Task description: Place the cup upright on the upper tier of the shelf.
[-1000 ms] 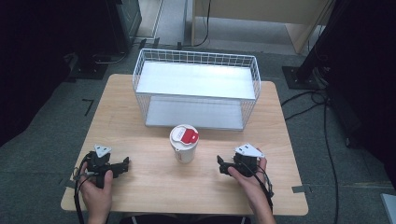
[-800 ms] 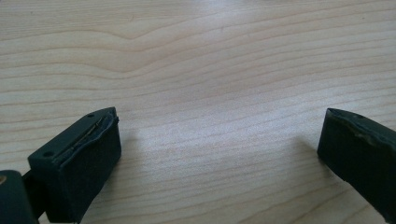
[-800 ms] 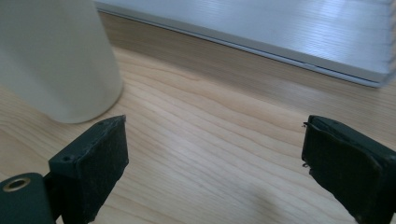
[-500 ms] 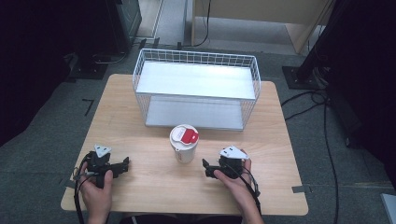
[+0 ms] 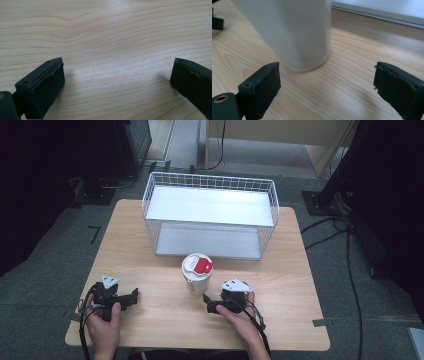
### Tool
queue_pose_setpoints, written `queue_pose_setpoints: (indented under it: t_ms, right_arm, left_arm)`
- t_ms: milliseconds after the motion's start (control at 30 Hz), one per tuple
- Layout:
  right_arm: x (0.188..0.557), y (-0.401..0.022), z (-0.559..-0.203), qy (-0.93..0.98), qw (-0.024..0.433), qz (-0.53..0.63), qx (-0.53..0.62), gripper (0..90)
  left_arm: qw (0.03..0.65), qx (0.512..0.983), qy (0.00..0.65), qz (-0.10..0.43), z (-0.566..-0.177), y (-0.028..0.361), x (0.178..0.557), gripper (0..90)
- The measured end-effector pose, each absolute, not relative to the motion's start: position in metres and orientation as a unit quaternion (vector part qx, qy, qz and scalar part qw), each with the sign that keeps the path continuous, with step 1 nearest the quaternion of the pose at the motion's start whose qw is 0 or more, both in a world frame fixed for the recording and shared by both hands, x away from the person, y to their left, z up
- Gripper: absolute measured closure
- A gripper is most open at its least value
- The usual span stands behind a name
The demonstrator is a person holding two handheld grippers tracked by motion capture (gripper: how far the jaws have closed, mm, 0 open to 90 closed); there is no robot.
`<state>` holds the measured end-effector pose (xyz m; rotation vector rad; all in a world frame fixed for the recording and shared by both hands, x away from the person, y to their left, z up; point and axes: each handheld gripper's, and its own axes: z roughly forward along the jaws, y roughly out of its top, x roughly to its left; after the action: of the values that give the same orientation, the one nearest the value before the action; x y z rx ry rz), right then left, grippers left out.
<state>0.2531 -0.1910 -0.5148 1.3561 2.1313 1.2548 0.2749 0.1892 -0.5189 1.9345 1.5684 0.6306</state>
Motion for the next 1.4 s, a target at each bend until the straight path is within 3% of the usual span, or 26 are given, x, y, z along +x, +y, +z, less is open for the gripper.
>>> queue_pose_setpoints:
  t_ms: [567,1400]
  right_arm:
    - [0.267,-0.165,-0.519,0.723,0.14,0.482,0.474,9.6]
    - [0.277,-0.142,-0.509,0.689,0.181,0.523,0.468,7.2]
  left_arm:
    - [0.282,0.723,0.585,0.235,-0.519,0.189,0.275,0.0]
    - [0.282,0.724,0.584,0.235,-0.519,0.189,0.275,0.0]
